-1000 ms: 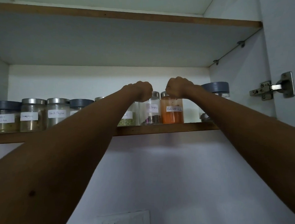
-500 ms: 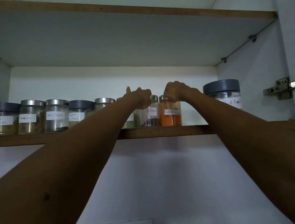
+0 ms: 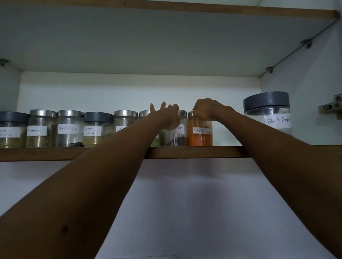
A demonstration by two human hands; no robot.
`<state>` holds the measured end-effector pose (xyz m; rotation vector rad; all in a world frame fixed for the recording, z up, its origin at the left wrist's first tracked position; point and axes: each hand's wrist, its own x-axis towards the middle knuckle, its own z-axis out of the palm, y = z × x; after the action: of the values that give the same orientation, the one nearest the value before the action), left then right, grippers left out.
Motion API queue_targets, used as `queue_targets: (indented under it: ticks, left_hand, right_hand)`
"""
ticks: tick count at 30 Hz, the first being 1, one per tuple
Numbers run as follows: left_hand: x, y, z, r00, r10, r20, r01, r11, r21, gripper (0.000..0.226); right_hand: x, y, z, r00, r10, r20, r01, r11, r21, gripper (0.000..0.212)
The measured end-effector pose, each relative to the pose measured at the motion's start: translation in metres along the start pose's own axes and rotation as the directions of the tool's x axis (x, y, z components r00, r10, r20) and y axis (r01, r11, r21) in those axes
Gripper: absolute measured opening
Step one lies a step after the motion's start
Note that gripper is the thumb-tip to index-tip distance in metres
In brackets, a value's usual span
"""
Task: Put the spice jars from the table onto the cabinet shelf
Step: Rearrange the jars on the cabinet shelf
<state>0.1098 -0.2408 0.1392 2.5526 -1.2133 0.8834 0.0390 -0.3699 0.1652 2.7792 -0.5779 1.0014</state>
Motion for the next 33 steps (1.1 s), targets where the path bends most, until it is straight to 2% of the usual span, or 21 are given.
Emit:
queue_targets:
  ticks: [9,14,17,19,22,26,28,30,33]
  left_hand:
    - [0.006,0.002,0.004,0.999,-0.020,0.033,0.015,0.987,0.163,0.059]
    - [0.010,0.004,0.008,1.000,-0.021,0.013,0.018,0.981,0.191,0.060]
    - [0.009,0.000,0.012,1.000,0.002,-0.004,-0.001,0.982,0.186,0.065]
    - [0.006,-0.002,0.010,1.000,-0.007,-0.023,0.011,0.989,0.148,0.074]
    - [-0.008,0.005,-0.003,0.994,-0.012,-0.105,0.017,0.999,0.049,0.077]
    - [-0.053,0.025,-0.006,0.982,0.098,-0.162,-0.120,0.984,-0.134,0.052]
    - [-0.077,0.030,0.001,0.971,0.098,-0.220,-0.144,0.968,-0.203,0.045]
    - [-0.091,0.032,0.005,0.930,0.057,-0.364,-0.135,0.972,-0.193,0.041]
    - [-0.099,0.037,0.003,0.812,0.093,-0.576,-0.180,0.979,-0.094,0.035]
  right_hand:
    - [0.008,0.004,0.009,0.998,-0.013,0.063,0.011,1.000,0.029,0.027]
    - [0.003,0.009,0.015,0.998,-0.045,0.047,0.043,0.998,0.054,0.031]
    - [-0.002,0.010,0.019,0.995,-0.088,0.042,0.093,0.985,-0.142,0.045]
    - [-0.006,0.010,0.018,0.987,-0.155,-0.033,0.141,0.952,-0.272,0.057]
    - [-0.009,0.011,0.014,0.971,-0.177,-0.159,0.124,0.948,-0.295,0.057]
    - [-0.012,0.005,0.010,0.938,-0.188,-0.291,0.111,0.959,-0.261,0.043]
    - [-0.015,0.002,0.008,0.909,-0.211,-0.360,0.108,0.952,-0.286,0.036]
    - [-0.018,-0.001,0.006,0.891,-0.241,-0.385,0.116,0.940,-0.321,0.031]
    - [-0.025,-0.008,0.000,0.855,-0.298,-0.424,0.151,0.926,-0.346,0.026]
